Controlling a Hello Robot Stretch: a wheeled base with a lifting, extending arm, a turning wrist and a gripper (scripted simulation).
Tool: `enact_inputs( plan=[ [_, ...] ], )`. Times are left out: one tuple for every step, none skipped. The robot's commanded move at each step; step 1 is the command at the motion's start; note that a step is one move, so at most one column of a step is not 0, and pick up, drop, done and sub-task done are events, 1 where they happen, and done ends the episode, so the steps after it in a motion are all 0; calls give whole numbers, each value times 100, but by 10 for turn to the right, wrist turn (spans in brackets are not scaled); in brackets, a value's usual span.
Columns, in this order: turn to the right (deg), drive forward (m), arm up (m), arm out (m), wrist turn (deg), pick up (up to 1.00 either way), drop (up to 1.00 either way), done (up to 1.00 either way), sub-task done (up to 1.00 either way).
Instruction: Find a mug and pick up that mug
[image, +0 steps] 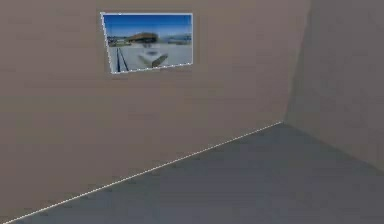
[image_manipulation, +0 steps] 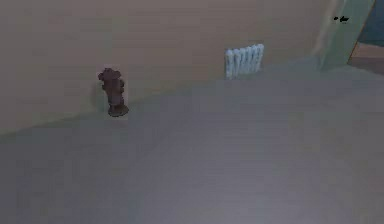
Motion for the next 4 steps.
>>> enact_inputs(
  plan=[
    [450, 0, 0, 0, 0, 0, 0, 0, 0],
    [450, 0, 0, 0, 0, 0, 0, 0, 0],
    [450, 0, 0, 0, 0, 0, 0, 0, 0],
    [30, 0, 0, 0, 0, 0, 0, 0, 0]
  ],
)
